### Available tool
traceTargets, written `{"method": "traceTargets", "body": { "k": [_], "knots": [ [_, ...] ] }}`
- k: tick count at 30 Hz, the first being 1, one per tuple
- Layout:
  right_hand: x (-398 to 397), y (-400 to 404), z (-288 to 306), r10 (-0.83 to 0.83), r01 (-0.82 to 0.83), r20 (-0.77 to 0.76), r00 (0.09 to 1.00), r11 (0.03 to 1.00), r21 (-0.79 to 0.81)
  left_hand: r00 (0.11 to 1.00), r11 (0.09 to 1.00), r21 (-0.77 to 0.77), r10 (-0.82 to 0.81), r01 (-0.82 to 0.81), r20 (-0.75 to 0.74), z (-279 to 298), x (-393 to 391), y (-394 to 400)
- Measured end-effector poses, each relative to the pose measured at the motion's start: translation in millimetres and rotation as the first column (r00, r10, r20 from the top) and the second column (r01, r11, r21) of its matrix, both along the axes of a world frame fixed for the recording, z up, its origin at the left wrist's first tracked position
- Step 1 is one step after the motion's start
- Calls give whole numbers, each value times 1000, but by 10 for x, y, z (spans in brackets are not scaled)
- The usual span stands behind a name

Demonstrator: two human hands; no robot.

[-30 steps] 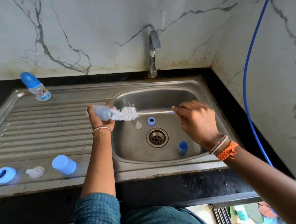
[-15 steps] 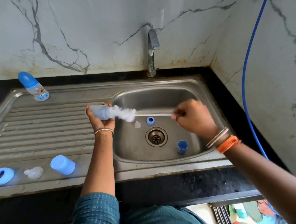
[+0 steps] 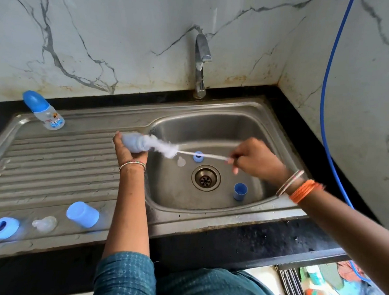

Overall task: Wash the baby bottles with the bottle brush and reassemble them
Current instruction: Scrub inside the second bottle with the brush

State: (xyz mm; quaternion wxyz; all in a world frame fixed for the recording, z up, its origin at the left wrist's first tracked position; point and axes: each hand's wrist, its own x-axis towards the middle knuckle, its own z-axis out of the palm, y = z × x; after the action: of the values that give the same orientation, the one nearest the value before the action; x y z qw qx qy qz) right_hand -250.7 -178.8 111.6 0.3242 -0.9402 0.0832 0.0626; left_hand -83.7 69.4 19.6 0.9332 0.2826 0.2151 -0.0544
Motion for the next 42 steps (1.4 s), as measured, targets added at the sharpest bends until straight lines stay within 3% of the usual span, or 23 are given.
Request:
{"method": "traceTargets", "body": {
  "k": [1, 3, 5, 7, 9, 11, 12, 13, 15, 16, 18, 21, 23, 26, 27, 29, 31, 33, 35, 37, 39, 40, 42],
  "knots": [
    [2, 7, 36, -3, 89, -295, 955, 956, 281, 999, 1000, -1, 15, -15, 32, 31, -26, -15],
    [4, -25, 1, 56, 141, -399, 915, 883, 447, 997, 999, -6, 36, -35, 68, 71, -63, -38],
    [-17, -45, -116, 35, -35, -34, 999, 999, -10, 997, 998, -52, 45, -42, 60, 84, -76, -51],
    [-62, -76, -175, 222, 88, 484, 846, 838, -539, 999, 998, -57, 29, -27, 35, 68, -74, -53],
    [-32, -84, -227, 317, 174, 641, 699, 794, -582, 1000, 999, -50, 14, -13, 24, 66, -86, -81],
    [-6, -77, -126, 104, 52, 470, 876, 950, -308, 998, 997, -65, 41, -39, 38, 84, -97, -104],
    [-6, -64, -42, 16, -10, 146, 989, 999, -40, 997, 996, -68, 54, -51, 51, 104, -101, -114],
    [-10, -59, 23, 42, 12, -226, 973, 972, 233, 996, 997, -66, 48, -43, 72, 119, -105, -116],
    [4, -134, 54, 141, 71, -450, 882, 904, 421, 997, 999, -29, 18, -16, 81, 105, -108, -101],
    [13, -171, 36, 98, 38, -380, 920, 941, 335, 997, 1000, -13, -10, 11, 72, 89, -107, -75],
    [-16, -210, -30, -15, 24, 49, 999, 981, -193, 998, 998, 24, -54, 53, 42, 74, -97, -13],
    [-50, -223, -105, 178, 181, 586, 791, 846, -501, 997, 995, 78, -66, 69, -40, 122, -72, 13],
    [-60, -228, -144, 331, 195, 666, 668, 787, -586, 989, 990, 108, -74, 88, -126, 121, -97, -7],
    [-88, -132, -66, 104, 85, 402, 909, 901, -425, 993, 993, 93, -66, 75, -101, 81, -139, 6],
    [-92, -108, -23, 19, 15, 157, 987, 976, -216, 996, 995, 80, -60, 65, -58, 81, -133, 21],
    [-82, -150, 21, -1, 49, -221, 975, 976, 211, 997, 997, 36, -74, 72, 36, 124, -117, 49],
    [-71, -189, 26, -13, 21, -130, 991, 998, 56, 995, 997, -40, -61, 64, 75, 139, -98, 55],
    [-78, -221, 28, -6, 124, 295, 956, 915, -384, 996, 996, -63, -55, 59, 64, 150, -118, 14],
    [-71, -172, 42, 31, 246, 575, 818, 884, -398, 997, 996, -59, -62, 64, 44, 130, -136, -45],
    [-28, -216, 140, -80, 142, 341, 937, 977, -160, 993, 993, -88, -69, 77, 92, 116, -150, -68],
    [-47, -233, 217, -40, 105, -270, 962, 967, 231, 979, 984, -147, -75, 103, 189, 84, -146, -50],
    [-56, -245, 239, 11, 114, -384, 923, 947, 301, 972, 980, -155, -89, 125, 219, 70, -146, -31],
    [-59, -237, 268, 21, 16, -277, 961, 992, 129, 972, 985, -99, -119, 141, 202, 71, -116, -1]
  ]
}}
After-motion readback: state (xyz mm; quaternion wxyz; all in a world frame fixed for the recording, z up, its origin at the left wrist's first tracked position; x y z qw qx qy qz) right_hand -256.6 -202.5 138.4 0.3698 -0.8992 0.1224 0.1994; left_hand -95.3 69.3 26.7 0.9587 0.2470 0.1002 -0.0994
